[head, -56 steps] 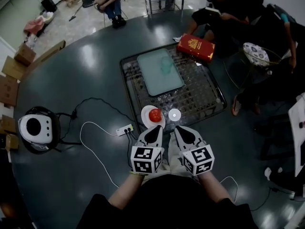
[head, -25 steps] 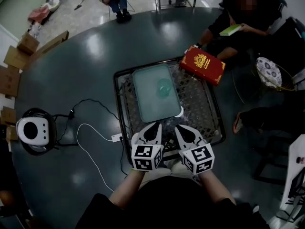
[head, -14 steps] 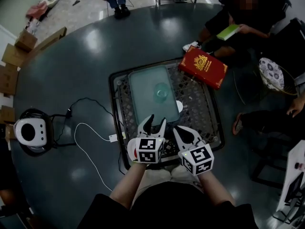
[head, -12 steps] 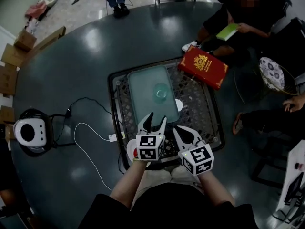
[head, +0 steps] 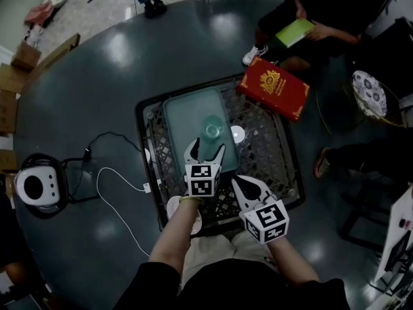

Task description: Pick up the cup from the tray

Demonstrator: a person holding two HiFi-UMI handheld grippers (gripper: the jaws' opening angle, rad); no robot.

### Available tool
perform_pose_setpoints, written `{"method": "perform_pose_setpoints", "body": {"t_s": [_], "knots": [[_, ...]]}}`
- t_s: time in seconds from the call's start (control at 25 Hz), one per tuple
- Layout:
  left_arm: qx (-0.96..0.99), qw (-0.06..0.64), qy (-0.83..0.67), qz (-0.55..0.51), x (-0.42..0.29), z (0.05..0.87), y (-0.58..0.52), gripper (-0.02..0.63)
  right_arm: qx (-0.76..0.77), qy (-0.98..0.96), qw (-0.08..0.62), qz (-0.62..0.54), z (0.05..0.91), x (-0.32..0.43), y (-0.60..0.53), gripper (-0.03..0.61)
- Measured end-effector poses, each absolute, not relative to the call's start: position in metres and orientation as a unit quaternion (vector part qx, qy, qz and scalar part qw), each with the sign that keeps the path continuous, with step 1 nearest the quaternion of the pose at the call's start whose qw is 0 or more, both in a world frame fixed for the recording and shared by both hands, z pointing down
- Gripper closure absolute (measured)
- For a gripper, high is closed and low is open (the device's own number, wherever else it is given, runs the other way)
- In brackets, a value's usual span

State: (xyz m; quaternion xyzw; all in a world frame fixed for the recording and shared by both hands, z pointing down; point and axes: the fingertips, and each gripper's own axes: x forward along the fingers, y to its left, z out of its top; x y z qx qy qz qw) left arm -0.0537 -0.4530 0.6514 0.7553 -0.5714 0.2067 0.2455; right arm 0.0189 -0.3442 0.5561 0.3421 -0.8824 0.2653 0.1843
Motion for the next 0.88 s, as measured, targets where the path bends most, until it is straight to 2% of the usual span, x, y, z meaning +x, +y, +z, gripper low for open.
{"method": "perform_pose_setpoints", "body": {"t_s": [0.48, 0.88], "knots": [[0.756, 0.235, -0.565, 0.234, -0.048, 0.692, -0.492, 0.232, 0.347, -0.87, 0.195, 0.291, 0.58, 0.025, -0.346, 0.569], [0.753, 0.211, -0.575, 0.241, -0.049, 0.699, -0.515, 0.233, 0.358, -0.861, 0.201, 0.301, 0.593, 0.039, -0.343, 0.569]]}}
